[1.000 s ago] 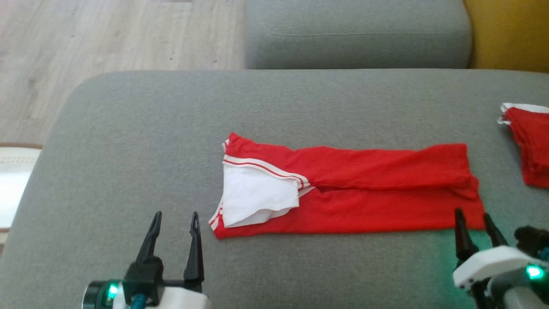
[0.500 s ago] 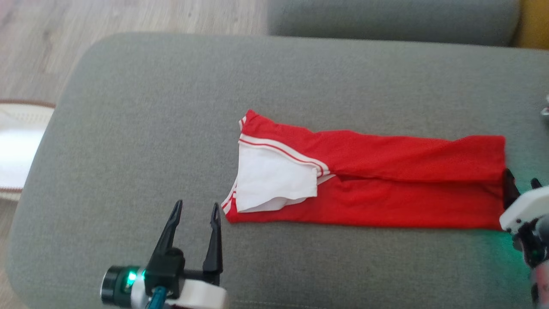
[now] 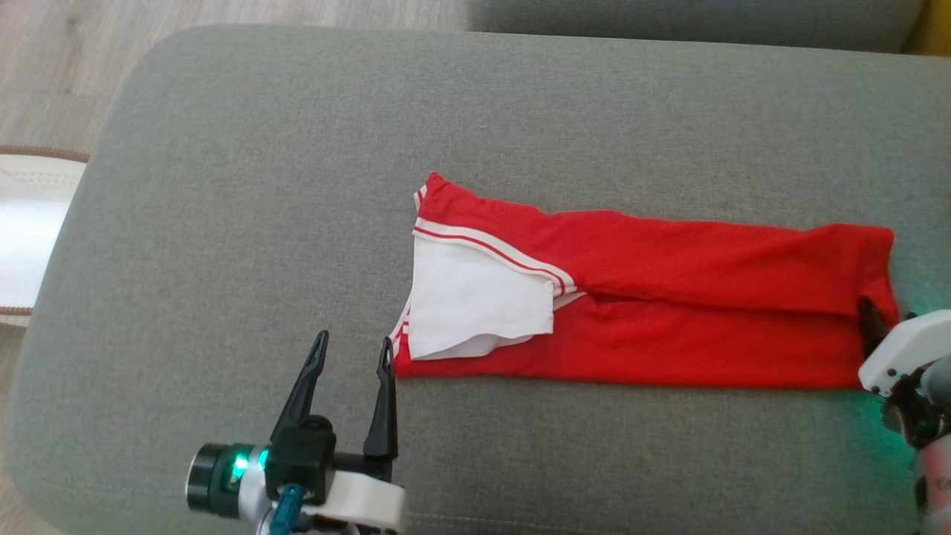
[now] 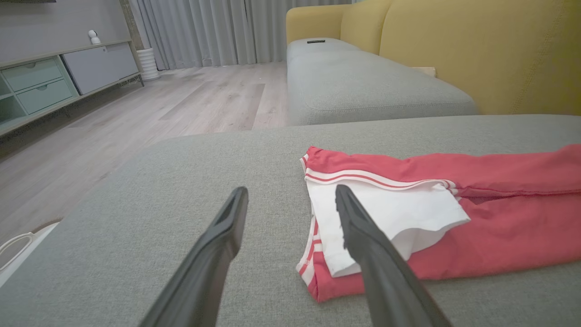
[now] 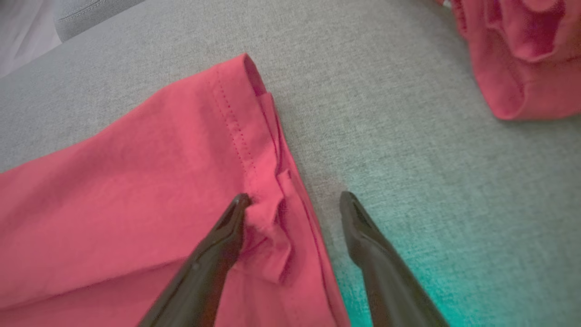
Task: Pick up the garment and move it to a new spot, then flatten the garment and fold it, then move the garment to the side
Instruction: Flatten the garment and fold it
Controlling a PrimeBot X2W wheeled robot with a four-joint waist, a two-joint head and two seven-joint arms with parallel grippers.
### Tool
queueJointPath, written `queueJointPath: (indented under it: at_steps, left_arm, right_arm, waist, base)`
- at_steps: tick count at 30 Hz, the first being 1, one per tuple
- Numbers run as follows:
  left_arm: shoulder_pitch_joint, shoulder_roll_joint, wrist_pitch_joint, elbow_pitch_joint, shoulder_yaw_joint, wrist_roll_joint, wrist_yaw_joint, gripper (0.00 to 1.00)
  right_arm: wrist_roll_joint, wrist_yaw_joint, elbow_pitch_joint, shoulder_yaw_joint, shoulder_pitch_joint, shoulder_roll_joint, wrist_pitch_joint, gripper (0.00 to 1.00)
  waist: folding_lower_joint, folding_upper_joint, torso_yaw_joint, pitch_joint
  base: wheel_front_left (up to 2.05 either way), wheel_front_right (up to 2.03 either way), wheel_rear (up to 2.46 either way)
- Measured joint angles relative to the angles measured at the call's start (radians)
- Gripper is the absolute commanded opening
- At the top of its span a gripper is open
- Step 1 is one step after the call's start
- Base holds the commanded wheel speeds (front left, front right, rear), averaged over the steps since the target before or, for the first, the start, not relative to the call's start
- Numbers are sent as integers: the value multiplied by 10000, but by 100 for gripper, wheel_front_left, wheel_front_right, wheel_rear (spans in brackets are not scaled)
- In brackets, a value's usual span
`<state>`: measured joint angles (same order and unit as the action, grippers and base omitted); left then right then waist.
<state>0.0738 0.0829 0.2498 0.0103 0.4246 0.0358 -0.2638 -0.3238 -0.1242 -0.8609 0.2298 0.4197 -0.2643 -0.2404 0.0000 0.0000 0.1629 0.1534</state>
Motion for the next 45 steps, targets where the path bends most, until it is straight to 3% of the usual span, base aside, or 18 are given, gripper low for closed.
queueJointPath:
  at_steps: [1,2,3,4,16,25,28,36,45]
  left_arm:
    - [-14,0,0,2,0,-8,0,100]
    - [-33,0,0,4,0,-12,0,100]
    - [-49,-2,0,6,-2,-12,0,100]
    - [-73,-2,0,13,-2,-12,0,100]
    - [-183,71,0,82,-119,-96,46,100]
    - [-192,153,0,46,-155,-173,176,100]
    - [-199,184,0,42,-157,-171,182,100]
    - [-196,199,0,167,-69,-169,282,100]
    - [-3,336,0,276,-46,-153,443,100]
  right_arm:
    - [-23,0,61,10,-7,23,-73,87]
    - [-36,0,107,21,-12,33,-142,49]
    - [-38,0,157,27,-26,46,-209,37]
    - [-84,0,219,36,-35,71,-263,0]
    - [267,0,773,-194,-623,180,-178,0]
    - [525,0,1394,-328,23,-1160,-805,0]
    - [453,0,1841,-326,565,-1243,-1049,0]
    - [-176,0,3359,-970,291,-332,-1398,0]
    - [-385,0,5116,-1720,-1195,1436,-1804,0]
  waist:
    - [0,0,-20,-2]
    - [0,0,-40,-5]
    - [0,0,-64,-10]
    - [0,0,-83,-20]
    - [0,0,-381,-414]
    - [0,0,-1093,-485]
    - [0,0,-1302,-516]
    - [0,0,-1392,-1009]
    - [0,0,-719,-1651]
  base:
    - [0,0,0]
    - [0,0,0]
    - [0,0,0]
    - [0,0,0]
    - [0,0,0]
    - [0,0,0]
    - [0,0,0]
    - [0,0,0]
    - [0,0,0]
